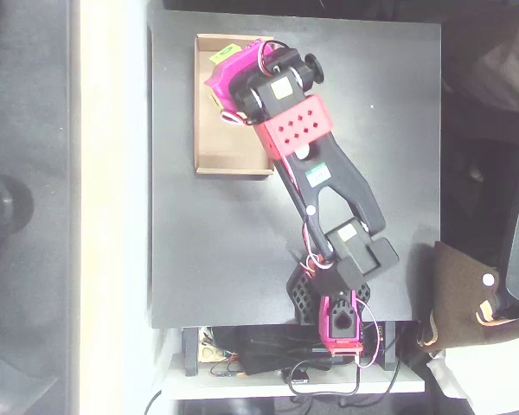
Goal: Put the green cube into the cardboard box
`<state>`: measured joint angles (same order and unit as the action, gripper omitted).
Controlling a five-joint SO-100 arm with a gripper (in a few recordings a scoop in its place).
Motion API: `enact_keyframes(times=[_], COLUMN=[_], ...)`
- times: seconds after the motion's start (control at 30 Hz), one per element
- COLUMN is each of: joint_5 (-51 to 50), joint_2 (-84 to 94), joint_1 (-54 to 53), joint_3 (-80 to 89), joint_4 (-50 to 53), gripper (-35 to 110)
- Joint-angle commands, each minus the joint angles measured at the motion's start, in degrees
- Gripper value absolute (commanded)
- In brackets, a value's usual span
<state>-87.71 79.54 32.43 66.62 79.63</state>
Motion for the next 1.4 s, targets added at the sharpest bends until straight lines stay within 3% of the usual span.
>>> enact_keyframes(times=[0.0,0.53,1.1,1.37], joint_5=[-1.23,-1.23,-0.44,-0.44], joint_2=[-2.11,-16.08,-17.84,-17.93], joint_1=[0.79,0.79,0.88,0.88], joint_3=[-0.88,-0.88,-0.97,-0.97], joint_4=[0.35,0.44,0.44,0.35], gripper=[9,9,10,34])
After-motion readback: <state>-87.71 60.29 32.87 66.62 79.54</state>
